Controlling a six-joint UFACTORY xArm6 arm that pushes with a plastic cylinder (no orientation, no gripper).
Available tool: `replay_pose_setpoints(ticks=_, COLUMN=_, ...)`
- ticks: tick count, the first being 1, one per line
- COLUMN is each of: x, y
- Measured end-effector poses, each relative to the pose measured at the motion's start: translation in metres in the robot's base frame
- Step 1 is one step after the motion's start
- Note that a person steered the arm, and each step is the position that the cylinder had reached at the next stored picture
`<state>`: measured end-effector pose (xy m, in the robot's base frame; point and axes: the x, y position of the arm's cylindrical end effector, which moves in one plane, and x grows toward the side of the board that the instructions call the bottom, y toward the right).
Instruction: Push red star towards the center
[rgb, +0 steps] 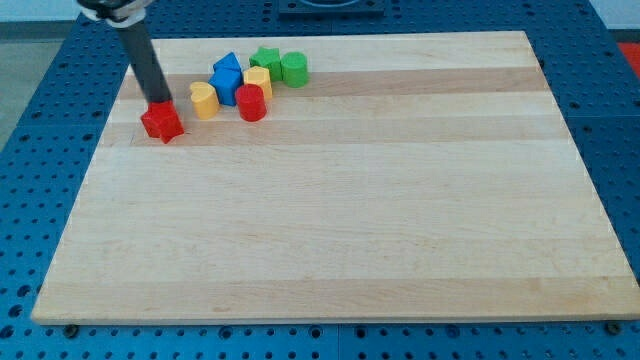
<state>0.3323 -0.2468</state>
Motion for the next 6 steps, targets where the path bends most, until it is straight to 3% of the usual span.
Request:
replay_pose_setpoints(ticks=1, x=0.006, y=-0.025)
replay_pose_setpoints(ticks=2, x=0.038, y=-0.019)
replay_pose_setpoints(ticks=5, x=0.04, y=0.154)
replay_pose_setpoints(ticks=6, x=0.044, y=0.169)
